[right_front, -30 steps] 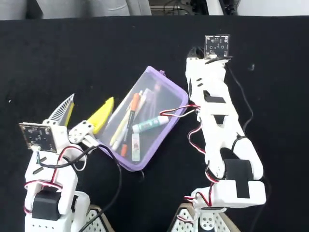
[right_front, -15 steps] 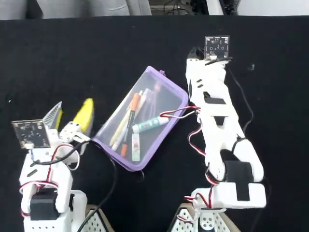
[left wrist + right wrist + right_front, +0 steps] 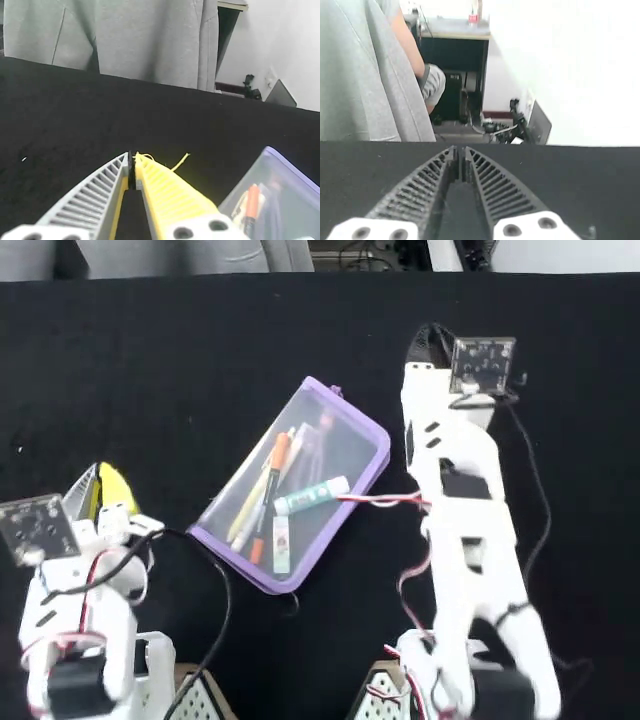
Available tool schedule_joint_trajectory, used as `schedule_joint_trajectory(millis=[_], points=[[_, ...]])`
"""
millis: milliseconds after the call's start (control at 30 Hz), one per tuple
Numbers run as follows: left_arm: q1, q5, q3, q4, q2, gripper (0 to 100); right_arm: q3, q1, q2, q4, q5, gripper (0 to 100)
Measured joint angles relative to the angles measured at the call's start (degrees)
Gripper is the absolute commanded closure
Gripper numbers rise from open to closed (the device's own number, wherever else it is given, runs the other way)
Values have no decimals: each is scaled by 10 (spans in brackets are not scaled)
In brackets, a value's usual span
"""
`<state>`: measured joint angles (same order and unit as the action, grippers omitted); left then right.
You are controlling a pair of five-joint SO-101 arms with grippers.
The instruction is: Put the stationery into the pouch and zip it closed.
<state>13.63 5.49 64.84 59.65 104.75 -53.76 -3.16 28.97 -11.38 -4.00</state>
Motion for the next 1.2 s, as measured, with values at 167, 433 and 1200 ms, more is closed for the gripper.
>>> schedule_joint_trajectory(millis=[167, 433, 1200], points=[[0, 0, -76, 93, 2, 970, -24, -2, 127, 73, 0, 987], [0, 0, -92, 151, 2, 970, -62, -2, 345, 173, 0, 987], [1, 0, 139, 129, 1, 967, -283, -1, 746, 404, 0, 987]])
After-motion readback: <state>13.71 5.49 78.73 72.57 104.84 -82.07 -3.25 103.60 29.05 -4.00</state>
